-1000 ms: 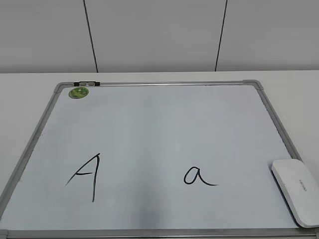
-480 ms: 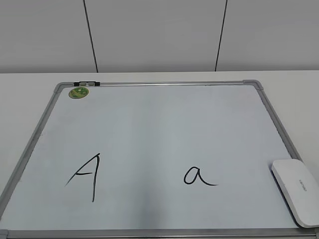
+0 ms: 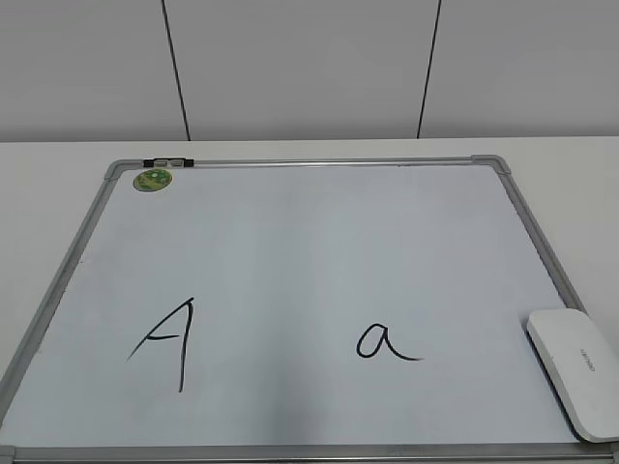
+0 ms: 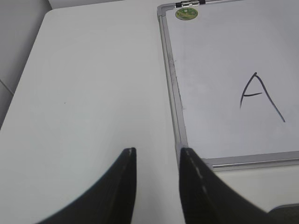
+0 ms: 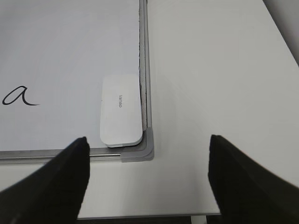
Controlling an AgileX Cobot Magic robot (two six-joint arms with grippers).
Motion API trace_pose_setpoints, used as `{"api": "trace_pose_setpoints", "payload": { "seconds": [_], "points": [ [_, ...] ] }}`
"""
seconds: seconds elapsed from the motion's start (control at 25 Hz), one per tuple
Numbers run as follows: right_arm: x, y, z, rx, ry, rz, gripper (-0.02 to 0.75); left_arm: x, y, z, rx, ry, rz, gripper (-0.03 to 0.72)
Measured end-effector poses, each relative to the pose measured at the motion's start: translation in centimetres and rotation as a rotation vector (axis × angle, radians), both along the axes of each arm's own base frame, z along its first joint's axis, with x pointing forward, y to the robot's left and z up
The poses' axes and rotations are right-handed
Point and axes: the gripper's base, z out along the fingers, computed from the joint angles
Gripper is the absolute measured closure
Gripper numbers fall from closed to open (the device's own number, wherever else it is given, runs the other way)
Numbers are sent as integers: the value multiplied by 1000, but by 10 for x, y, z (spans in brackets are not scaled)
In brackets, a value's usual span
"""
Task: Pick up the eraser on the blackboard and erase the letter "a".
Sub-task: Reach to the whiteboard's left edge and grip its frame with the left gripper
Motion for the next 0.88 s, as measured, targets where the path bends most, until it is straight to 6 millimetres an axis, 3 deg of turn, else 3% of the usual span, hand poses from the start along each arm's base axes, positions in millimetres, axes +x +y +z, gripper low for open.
{"api": "trace_pose_setpoints", "payload": {
  "seconds": [0.24, 0.56, 0.68, 0.88],
  "points": [
    [0, 0, 0, 0, 0, 0, 151, 0, 0, 0, 0, 0, 0, 433],
    [0, 0, 0, 0, 0, 0, 151, 1, 0, 10, -2, -36, -1, 152],
    [0, 0, 0, 0, 0, 0, 151, 15, 0, 16, -5, -26, -1, 99],
    [0, 0, 0, 0, 0, 0, 151, 53, 1, 21, -8, 33, 3, 84]
  ]
}}
